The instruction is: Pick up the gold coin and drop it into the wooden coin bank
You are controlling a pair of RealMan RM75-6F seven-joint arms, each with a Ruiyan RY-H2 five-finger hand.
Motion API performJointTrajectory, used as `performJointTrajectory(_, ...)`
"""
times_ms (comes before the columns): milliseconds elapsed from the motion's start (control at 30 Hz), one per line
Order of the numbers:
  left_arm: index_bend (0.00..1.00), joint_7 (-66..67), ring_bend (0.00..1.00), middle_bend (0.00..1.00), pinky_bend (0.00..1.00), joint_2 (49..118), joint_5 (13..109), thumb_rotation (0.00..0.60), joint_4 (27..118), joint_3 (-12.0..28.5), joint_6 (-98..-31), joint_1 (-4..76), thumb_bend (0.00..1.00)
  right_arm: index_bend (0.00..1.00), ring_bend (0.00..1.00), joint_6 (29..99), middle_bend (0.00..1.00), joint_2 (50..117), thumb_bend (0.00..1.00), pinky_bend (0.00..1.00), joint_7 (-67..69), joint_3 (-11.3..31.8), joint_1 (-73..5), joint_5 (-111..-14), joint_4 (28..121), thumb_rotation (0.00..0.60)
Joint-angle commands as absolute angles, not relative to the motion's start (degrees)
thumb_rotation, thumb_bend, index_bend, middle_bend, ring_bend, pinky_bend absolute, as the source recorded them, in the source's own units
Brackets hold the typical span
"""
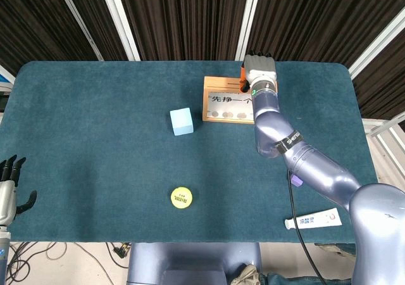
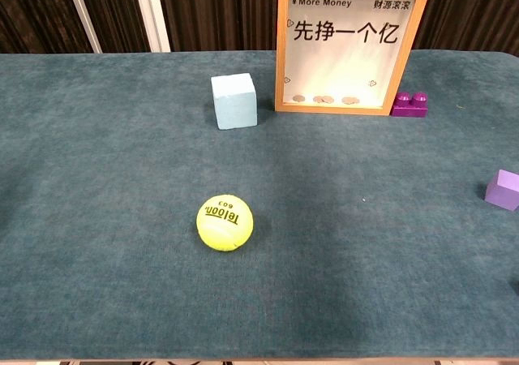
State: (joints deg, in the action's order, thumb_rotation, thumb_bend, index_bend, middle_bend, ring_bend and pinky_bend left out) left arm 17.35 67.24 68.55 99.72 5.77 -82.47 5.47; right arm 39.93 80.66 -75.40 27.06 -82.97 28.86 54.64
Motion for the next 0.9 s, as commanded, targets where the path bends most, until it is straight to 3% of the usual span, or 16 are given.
performJointTrajectory(33, 0.11, 17.42, 0.0, 0.0, 0.0, 67.22, 68.55, 0.6, 99.76, 5.75, -82.47, 5.48, 0.34, 0.6, 0.0, 39.95, 0.03, 80.74, 0.5, 0.0, -75.51, 27.24, -82.94, 28.91, 54.56, 0.6)
performJointTrajectory(900, 0.11, 17.6, 0.0, 0.0, 0.0, 67.13, 68.27, 0.6, 99.93, 5.67, -82.35, 5.61, 0.34, 0.58, 0.0, 41.11, 0.02, 80.74, 0.46, 0.0, -77.53, 28.94, -82.54, 29.49, 55.07, 0.6)
